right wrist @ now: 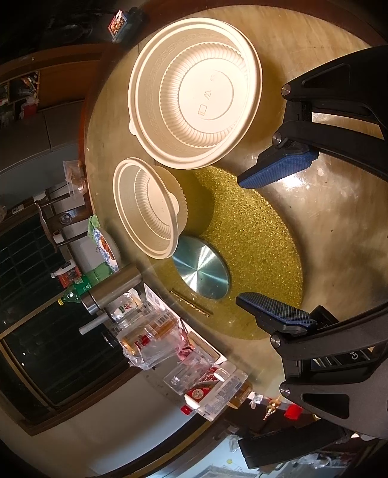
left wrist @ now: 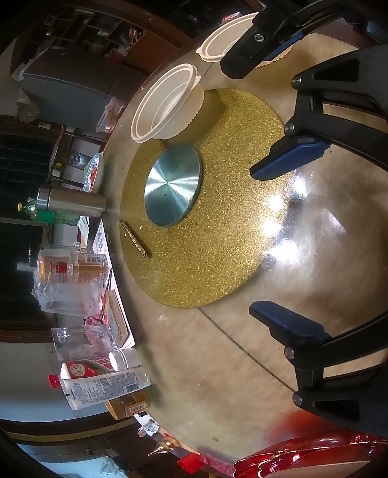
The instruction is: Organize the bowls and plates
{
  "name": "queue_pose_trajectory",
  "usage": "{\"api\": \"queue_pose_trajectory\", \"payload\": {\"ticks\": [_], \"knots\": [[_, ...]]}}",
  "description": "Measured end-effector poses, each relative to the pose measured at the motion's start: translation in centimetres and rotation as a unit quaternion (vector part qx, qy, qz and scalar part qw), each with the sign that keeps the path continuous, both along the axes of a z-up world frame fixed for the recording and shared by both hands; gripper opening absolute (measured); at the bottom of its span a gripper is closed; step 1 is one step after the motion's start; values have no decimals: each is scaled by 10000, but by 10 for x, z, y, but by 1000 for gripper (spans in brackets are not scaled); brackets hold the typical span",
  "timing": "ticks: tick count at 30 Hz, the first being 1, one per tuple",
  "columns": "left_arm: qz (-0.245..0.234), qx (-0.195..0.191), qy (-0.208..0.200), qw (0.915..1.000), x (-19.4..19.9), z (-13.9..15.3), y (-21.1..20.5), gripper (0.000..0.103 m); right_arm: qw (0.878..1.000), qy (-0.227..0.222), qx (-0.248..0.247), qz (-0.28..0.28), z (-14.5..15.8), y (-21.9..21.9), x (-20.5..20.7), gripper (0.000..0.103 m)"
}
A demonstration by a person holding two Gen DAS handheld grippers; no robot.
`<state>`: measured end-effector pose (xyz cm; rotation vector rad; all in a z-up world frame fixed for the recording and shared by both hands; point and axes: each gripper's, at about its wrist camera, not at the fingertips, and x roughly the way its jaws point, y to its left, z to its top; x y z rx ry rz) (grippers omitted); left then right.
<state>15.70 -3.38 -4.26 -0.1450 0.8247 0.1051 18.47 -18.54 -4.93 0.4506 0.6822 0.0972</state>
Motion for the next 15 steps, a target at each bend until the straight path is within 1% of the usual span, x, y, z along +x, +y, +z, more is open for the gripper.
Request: {"api": "queue_pose_trajectory", "payload": {"ticks": [15], "knots": [[13, 54, -30, 10000, -1, 0, -1, 83, 9999, 37, -163, -20, 0, 1, 1, 73]]}}
